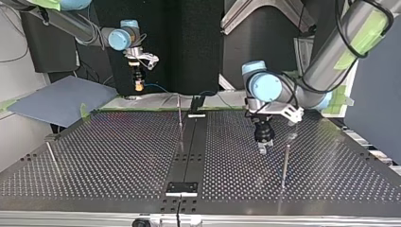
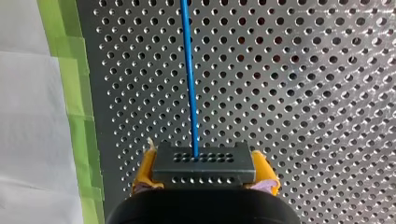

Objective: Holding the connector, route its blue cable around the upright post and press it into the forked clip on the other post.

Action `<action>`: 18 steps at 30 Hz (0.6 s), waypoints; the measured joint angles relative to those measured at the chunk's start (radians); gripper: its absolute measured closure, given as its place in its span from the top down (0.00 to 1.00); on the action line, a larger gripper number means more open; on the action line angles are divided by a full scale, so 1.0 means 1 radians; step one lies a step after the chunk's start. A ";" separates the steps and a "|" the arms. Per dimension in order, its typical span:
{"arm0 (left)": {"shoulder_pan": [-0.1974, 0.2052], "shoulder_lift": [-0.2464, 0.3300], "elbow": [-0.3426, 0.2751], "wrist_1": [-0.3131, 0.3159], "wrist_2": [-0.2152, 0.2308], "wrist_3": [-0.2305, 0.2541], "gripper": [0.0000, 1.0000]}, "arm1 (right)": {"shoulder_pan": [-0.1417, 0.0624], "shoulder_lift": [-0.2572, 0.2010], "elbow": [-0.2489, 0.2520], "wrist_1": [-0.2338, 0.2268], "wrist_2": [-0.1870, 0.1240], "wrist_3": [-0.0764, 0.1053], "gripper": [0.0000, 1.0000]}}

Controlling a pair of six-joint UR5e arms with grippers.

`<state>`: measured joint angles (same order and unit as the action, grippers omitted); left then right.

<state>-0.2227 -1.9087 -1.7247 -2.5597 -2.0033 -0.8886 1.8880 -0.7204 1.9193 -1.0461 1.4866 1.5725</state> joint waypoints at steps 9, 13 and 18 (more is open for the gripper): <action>-0.005 -0.013 -0.040 0.019 -0.002 -0.004 1.00 | 0.000 0.000 0.001 0.001 0.000 0.000 0.00; -0.015 -0.041 -0.046 0.022 -0.011 0.009 1.00 | 0.001 0.000 0.000 0.001 0.000 0.000 0.00; -0.027 -0.076 -0.047 0.038 -0.014 0.015 1.00 | 0.002 0.000 0.000 0.002 0.000 0.000 0.00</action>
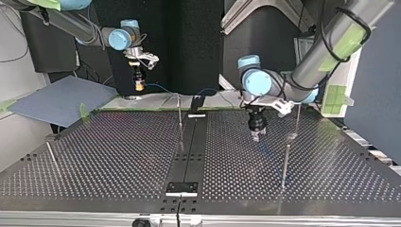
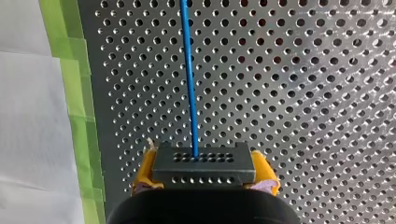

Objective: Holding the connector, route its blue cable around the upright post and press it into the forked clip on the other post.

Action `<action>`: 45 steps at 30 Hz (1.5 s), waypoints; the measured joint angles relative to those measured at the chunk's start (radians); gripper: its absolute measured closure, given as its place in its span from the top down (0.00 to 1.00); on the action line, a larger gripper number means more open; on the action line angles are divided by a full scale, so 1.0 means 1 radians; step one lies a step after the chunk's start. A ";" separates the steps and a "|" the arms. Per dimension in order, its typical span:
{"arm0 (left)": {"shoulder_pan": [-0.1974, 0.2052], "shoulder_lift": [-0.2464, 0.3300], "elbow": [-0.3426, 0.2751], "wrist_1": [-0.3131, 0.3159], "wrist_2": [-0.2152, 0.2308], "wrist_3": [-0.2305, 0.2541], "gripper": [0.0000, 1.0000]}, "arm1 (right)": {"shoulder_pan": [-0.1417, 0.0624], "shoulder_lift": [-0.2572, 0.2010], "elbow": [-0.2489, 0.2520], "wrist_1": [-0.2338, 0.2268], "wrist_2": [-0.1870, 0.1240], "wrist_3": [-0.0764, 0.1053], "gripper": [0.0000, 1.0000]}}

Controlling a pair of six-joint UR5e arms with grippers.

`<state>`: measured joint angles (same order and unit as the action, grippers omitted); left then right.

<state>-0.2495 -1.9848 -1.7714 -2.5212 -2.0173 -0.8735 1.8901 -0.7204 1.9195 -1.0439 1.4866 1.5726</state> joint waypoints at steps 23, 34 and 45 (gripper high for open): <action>-0.018 -0.148 -0.002 0.031 0.019 -0.035 1.00 | 0.004 0.000 0.000 -0.002 -0.005 0.004 0.00; -0.048 -0.194 -0.002 0.080 0.046 -0.117 1.00 | 0.005 0.000 0.000 0.002 -0.006 0.005 0.00; -0.049 -0.195 -0.002 0.095 0.023 -0.198 1.00 | 0.005 0.000 0.000 0.004 -0.006 0.005 0.00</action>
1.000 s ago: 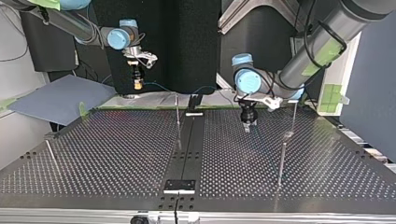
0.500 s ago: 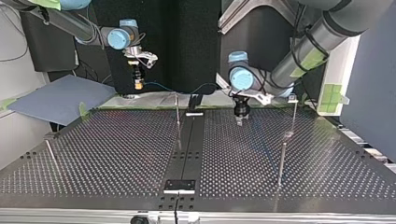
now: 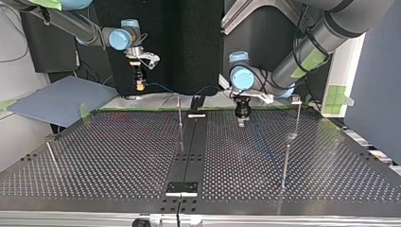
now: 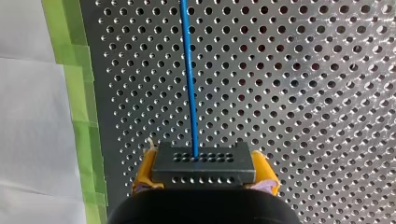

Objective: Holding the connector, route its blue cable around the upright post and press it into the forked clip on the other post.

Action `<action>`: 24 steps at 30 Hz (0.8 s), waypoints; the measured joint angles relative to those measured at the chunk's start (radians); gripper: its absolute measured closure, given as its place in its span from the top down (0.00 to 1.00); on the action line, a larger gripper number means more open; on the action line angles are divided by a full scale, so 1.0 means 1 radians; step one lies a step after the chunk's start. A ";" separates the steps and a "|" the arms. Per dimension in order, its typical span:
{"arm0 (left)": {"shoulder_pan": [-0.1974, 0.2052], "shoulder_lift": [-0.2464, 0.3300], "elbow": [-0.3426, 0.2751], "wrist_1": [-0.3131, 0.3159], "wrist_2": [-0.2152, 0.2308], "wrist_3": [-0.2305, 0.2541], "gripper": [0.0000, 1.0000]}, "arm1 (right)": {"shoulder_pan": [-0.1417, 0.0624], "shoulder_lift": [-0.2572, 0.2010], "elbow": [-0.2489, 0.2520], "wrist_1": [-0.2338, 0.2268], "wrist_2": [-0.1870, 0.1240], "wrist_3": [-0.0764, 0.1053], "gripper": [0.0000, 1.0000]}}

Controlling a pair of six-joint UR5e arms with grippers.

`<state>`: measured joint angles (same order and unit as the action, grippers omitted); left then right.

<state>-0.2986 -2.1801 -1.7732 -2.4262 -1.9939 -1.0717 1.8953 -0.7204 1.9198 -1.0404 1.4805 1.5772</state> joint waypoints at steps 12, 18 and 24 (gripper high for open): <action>0.002 -0.039 0.003 -0.017 -0.039 0.043 1.00 | 0.005 0.000 0.000 0.002 0.000 0.000 0.00; -0.002 -0.063 0.008 -0.015 -0.050 0.073 1.00 | 0.006 0.000 0.000 0.001 0.000 0.000 0.00; -0.004 -0.094 0.012 -0.023 -0.064 0.101 1.00 | 0.006 0.000 0.000 -0.002 0.000 0.003 0.00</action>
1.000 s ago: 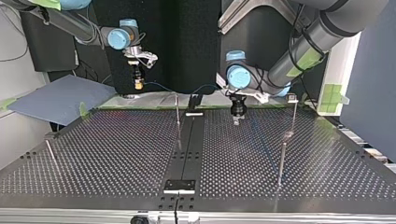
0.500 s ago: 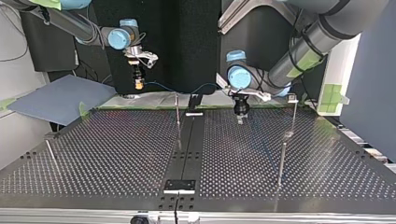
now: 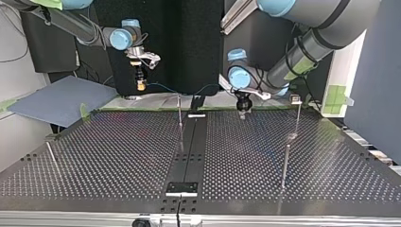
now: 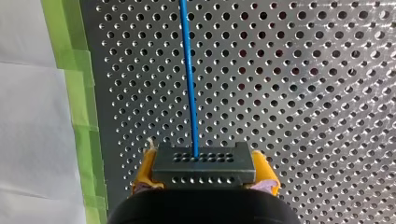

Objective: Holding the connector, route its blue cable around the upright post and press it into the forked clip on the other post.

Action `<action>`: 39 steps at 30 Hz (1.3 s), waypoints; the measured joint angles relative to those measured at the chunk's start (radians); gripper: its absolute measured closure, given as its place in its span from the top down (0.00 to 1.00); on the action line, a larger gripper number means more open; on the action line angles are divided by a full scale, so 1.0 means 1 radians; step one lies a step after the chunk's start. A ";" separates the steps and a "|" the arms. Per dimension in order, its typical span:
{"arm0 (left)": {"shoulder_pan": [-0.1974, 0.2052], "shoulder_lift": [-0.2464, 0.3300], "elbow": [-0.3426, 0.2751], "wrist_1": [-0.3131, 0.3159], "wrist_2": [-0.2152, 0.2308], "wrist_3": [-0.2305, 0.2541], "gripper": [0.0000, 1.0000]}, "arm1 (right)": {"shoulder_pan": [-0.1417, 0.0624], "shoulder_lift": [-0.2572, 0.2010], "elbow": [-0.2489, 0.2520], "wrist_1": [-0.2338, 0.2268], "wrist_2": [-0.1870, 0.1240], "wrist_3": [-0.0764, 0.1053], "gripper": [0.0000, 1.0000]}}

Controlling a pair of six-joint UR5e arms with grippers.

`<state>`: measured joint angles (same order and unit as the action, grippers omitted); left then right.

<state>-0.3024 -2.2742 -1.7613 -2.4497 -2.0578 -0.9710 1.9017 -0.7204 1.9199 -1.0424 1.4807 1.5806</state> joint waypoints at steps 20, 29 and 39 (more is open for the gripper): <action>-0.032 -0.074 0.004 -0.063 0.031 0.052 1.00 | 0.000 0.000 0.000 0.002 0.000 0.001 0.00; -0.061 -0.117 0.004 -0.088 0.037 0.053 1.00 | 0.000 0.000 0.000 0.002 0.000 0.001 0.00; -0.085 -0.156 0.011 -0.064 0.050 0.017 1.00 | 0.000 0.000 0.000 0.004 0.000 0.001 0.00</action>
<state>-0.3872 -2.4301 -1.7499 -2.5134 -2.0080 -0.9538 1.9022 -0.7204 1.9198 -1.0387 1.4805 1.5819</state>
